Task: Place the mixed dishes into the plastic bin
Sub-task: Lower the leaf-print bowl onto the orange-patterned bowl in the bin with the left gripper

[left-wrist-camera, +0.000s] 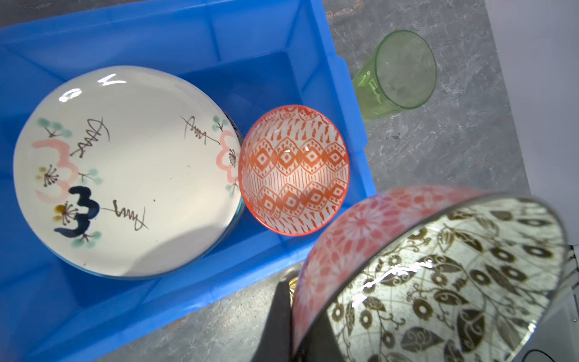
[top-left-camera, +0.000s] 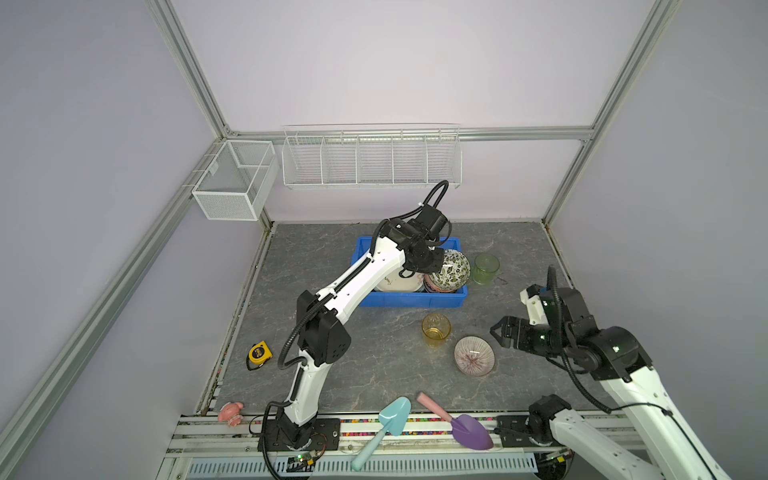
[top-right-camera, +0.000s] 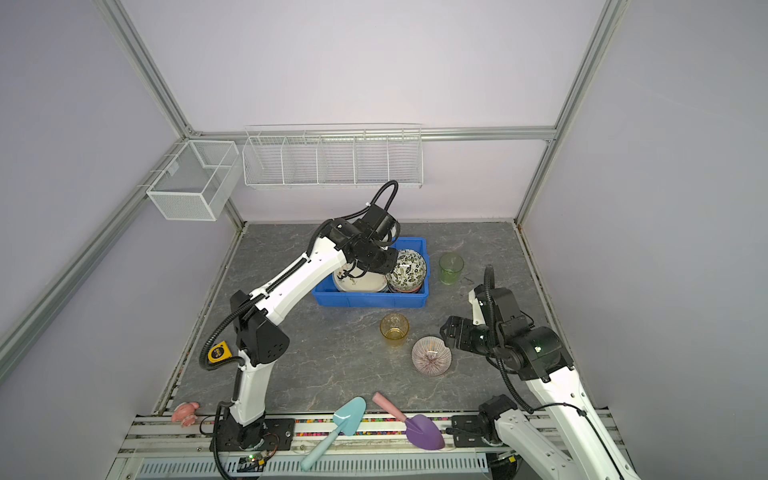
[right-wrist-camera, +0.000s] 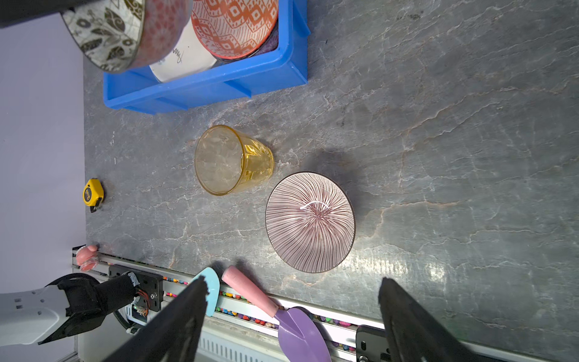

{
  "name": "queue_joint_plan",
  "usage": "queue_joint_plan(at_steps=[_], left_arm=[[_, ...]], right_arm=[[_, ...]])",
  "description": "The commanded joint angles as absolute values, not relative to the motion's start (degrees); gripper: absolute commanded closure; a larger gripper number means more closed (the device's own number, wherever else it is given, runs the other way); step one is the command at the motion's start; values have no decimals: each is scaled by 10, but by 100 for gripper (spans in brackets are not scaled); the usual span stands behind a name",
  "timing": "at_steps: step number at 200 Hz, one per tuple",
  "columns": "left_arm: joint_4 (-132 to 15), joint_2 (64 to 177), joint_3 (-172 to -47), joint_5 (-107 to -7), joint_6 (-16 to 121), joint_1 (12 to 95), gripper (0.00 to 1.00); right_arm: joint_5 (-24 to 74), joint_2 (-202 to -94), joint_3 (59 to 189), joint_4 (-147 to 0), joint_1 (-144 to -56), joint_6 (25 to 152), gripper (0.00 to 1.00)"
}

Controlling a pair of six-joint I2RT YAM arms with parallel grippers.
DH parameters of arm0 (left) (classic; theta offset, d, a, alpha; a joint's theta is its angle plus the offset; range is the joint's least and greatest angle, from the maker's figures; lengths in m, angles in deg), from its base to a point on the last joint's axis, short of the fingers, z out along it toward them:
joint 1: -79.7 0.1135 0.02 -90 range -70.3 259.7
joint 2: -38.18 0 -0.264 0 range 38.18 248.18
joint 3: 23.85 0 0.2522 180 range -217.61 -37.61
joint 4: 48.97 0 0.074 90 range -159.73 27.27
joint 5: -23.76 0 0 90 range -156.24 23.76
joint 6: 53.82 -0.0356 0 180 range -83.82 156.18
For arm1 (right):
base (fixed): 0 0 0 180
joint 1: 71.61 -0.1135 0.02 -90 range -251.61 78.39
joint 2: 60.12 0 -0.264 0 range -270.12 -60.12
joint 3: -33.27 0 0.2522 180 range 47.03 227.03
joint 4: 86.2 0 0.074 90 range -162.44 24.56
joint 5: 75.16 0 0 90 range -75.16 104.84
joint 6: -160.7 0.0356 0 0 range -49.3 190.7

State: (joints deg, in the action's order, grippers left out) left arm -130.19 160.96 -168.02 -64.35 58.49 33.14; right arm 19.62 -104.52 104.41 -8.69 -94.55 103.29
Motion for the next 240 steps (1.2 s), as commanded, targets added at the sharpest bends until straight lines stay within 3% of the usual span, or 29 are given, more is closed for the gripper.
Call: queue_joint_plan(at_steps=[1,158,240], left_arm=[[-1340,1646,-1726,-652,572,338,100],[-1307,1755,-1791,-679,571,359,100],[-1284,1770,-1796,-640,584,362,100]], right_arm=[[196,-1035,1035,-74,-941,1031,12],[199,-1053,1011,-84,-936,1012,12],[202,-1056,1007,-86,-931,1008,12]])
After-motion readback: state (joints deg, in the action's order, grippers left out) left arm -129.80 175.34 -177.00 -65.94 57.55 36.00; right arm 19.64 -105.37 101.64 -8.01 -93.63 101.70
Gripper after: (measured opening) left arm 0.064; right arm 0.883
